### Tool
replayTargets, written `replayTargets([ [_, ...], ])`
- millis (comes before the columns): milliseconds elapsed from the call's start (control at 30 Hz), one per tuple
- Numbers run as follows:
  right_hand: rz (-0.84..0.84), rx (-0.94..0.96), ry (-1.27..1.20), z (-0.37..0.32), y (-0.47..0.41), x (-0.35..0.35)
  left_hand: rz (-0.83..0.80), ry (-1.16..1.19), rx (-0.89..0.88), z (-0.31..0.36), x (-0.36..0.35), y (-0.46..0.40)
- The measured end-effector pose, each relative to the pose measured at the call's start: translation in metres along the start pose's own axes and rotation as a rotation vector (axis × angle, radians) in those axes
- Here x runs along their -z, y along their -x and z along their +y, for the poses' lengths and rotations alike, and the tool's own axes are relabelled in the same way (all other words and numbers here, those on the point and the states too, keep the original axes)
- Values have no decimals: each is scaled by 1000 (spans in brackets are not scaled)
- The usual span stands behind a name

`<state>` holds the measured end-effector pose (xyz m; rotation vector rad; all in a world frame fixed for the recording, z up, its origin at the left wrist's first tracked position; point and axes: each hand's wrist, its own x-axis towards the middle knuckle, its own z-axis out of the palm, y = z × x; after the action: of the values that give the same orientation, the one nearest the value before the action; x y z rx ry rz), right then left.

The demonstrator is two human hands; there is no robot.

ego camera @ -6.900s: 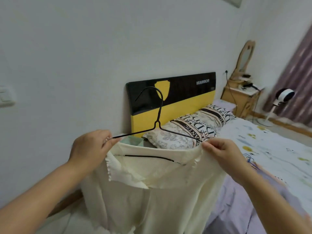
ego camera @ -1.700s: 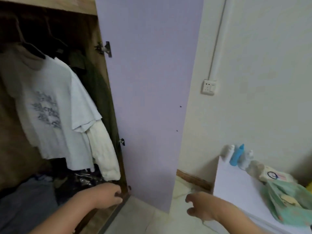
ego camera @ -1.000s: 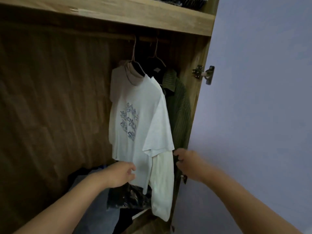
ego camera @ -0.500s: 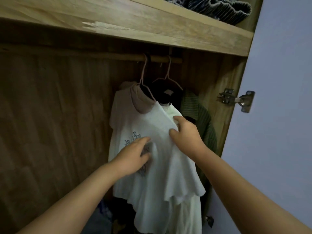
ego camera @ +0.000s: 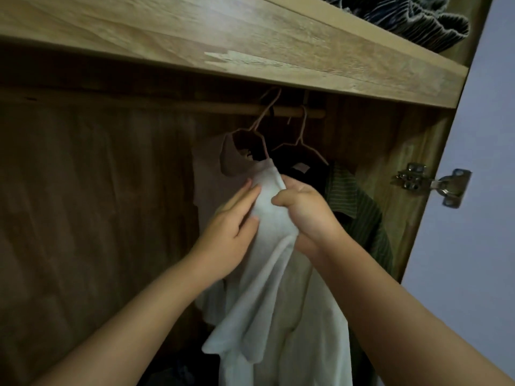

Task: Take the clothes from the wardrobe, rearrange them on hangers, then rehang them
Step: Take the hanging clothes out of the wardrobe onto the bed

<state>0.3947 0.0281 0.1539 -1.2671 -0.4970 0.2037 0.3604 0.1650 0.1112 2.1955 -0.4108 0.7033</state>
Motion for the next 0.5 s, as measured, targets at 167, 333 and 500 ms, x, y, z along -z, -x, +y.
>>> replayTargets([
  [167,-107,8,-160,-10,31,22,65,-43,-72,21,-2,9],
  [333,-151,-45,-2,-21,80,66,153,-92,-47,25,-16,13],
  [500,-176,-121,142,-35,139,110,223,-196,35,31,-40,14],
])
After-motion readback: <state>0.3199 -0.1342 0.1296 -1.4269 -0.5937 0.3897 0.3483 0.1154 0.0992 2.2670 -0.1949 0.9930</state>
